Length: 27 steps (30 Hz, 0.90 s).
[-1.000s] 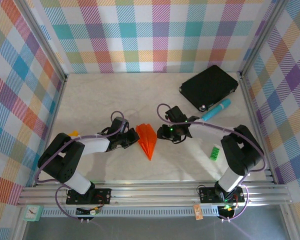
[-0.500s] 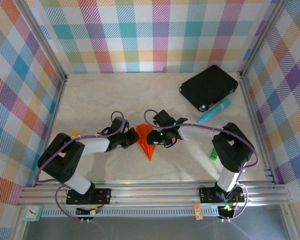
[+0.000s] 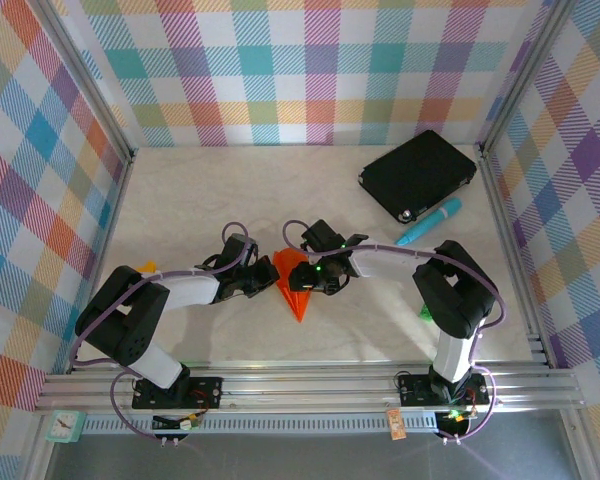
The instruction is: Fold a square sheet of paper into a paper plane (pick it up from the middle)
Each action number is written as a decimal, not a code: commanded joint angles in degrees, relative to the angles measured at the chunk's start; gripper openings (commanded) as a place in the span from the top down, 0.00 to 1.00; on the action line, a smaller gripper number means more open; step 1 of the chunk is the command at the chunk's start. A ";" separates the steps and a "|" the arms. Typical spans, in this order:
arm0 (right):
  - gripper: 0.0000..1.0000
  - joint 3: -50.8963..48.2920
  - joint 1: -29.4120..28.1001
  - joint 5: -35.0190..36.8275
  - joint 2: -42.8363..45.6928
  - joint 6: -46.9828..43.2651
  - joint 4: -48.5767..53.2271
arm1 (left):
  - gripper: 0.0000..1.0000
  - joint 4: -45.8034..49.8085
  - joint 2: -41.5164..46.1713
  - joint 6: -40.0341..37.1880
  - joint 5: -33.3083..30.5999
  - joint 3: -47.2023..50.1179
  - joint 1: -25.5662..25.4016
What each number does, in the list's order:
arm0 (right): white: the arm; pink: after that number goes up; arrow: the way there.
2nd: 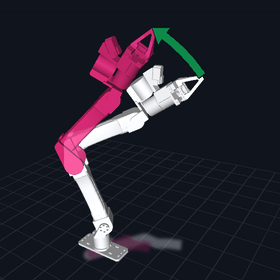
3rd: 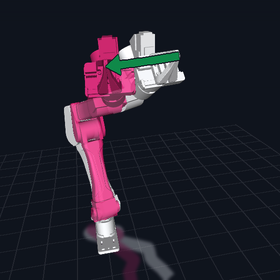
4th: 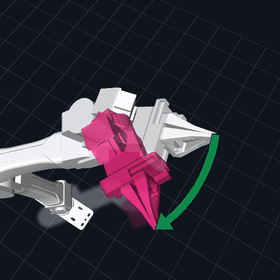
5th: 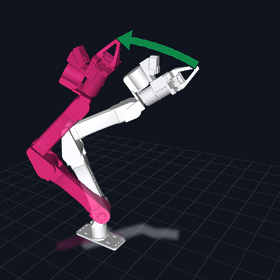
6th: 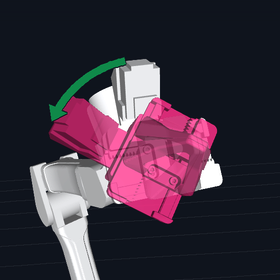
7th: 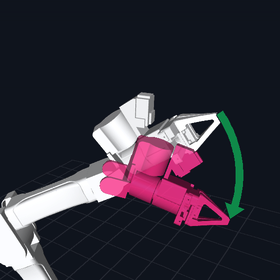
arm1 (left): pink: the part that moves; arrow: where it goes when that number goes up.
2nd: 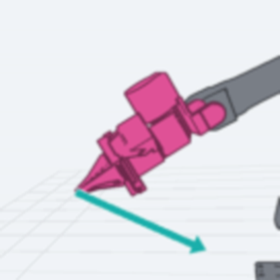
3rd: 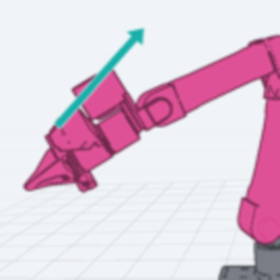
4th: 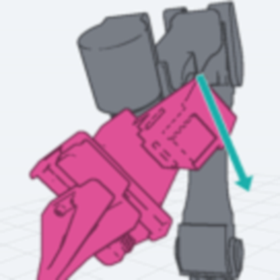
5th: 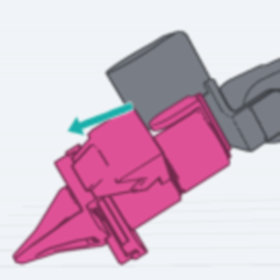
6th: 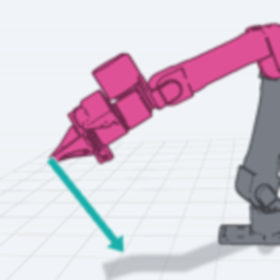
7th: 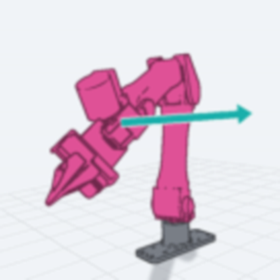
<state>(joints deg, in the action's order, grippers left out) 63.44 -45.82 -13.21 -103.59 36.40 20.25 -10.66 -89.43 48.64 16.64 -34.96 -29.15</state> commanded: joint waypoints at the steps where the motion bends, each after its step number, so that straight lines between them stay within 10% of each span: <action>1: 0.46 2.02 -0.58 -1.85 -0.53 -1.47 0.36 | 0.95 0.46 -0.19 0.40 0.76 -0.81 -0.30; 27: 0.49 9.09 -5.86 8.71 -5.51 -5.19 9.05 | 0.95 0.99 0.31 0.23 0.93 -0.72 -0.26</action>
<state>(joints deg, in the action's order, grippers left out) 70.94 -51.35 -5.76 -108.29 32.05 27.40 -10.63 -89.43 48.64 17.04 -34.98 -29.15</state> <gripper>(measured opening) 0.512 0.050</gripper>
